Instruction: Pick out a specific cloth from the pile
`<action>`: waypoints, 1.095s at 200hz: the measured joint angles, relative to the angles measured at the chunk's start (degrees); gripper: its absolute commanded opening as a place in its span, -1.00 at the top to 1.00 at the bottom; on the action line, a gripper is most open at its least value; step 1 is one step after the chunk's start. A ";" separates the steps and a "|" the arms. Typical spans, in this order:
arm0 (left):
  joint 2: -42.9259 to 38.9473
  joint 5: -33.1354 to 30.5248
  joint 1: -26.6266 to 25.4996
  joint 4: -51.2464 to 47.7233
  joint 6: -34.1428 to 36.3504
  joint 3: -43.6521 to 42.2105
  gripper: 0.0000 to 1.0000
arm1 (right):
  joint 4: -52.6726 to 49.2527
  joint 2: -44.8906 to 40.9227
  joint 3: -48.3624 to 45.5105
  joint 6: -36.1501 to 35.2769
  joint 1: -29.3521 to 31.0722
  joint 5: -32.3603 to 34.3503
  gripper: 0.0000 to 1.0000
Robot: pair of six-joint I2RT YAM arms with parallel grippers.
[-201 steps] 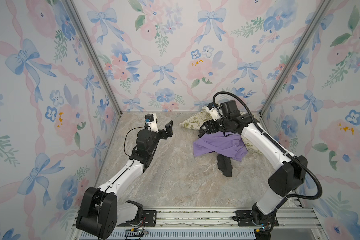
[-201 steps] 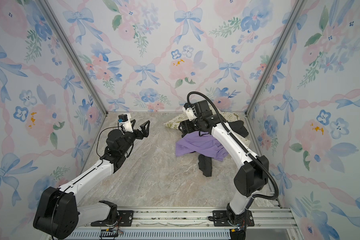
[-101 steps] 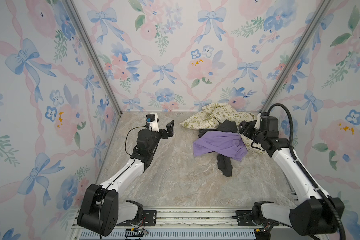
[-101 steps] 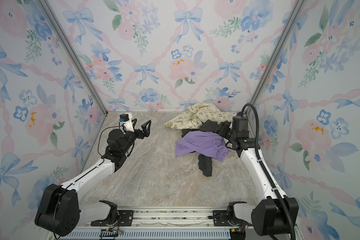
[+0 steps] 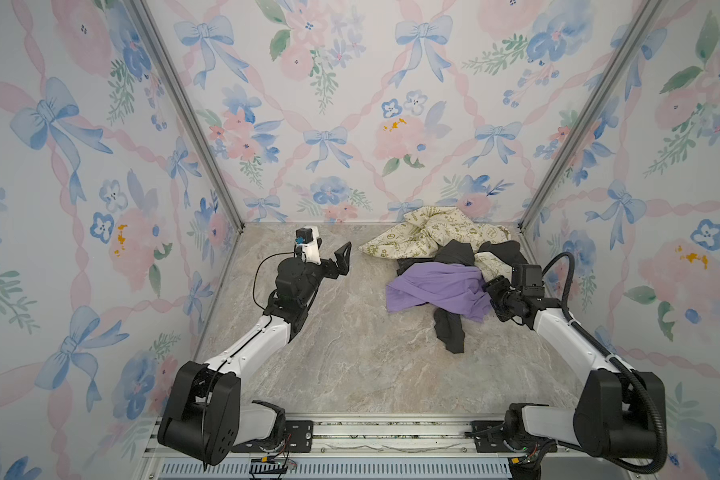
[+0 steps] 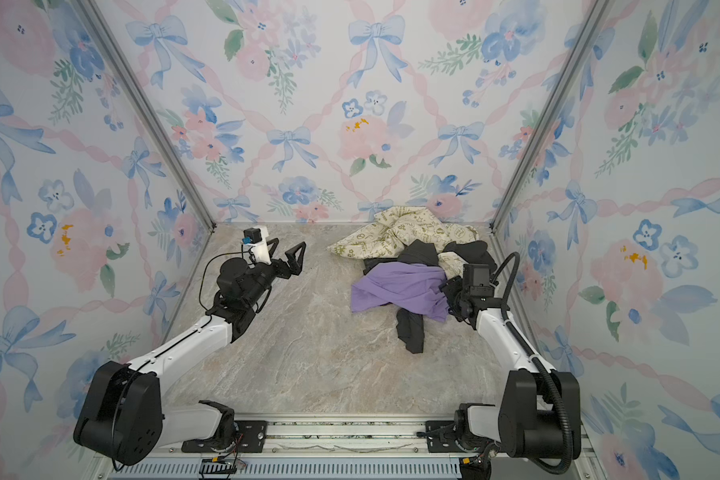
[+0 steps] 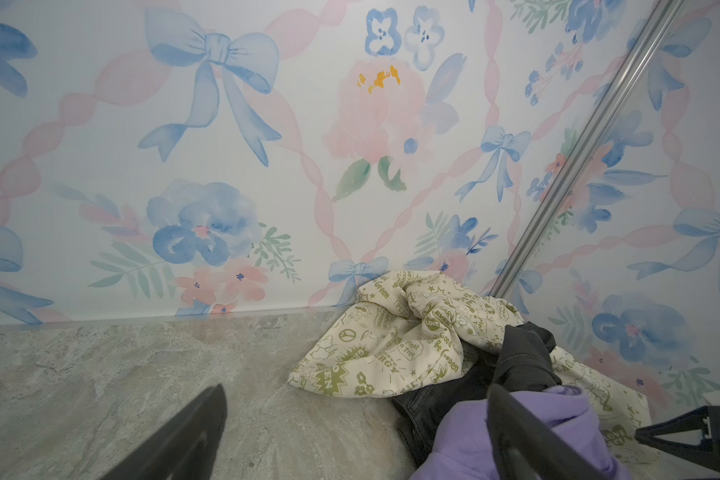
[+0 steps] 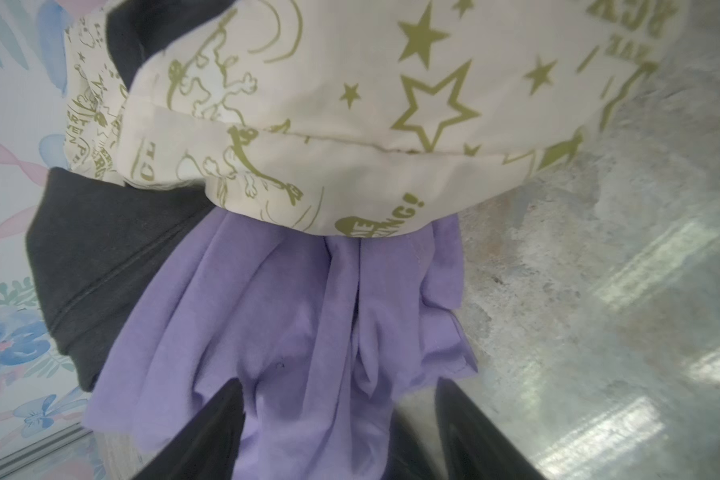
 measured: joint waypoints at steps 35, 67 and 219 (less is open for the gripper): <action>-0.37 -0.02 0.00 0.13 -0.42 -0.04 -0.96 | 6.05 5.18 -0.26 5.29 0.00 -4.00 0.22; -1.09 -0.20 0.00 0.59 -0.66 -0.50 -0.96 | 10.08 6.88 -0.42 8.81 0.00 -5.27 0.71; -1.18 -1.05 -0.44 2.58 -4.07 -0.81 -0.96 | 10.14 -0.81 10.36 6.95 0.00 0.79 1.00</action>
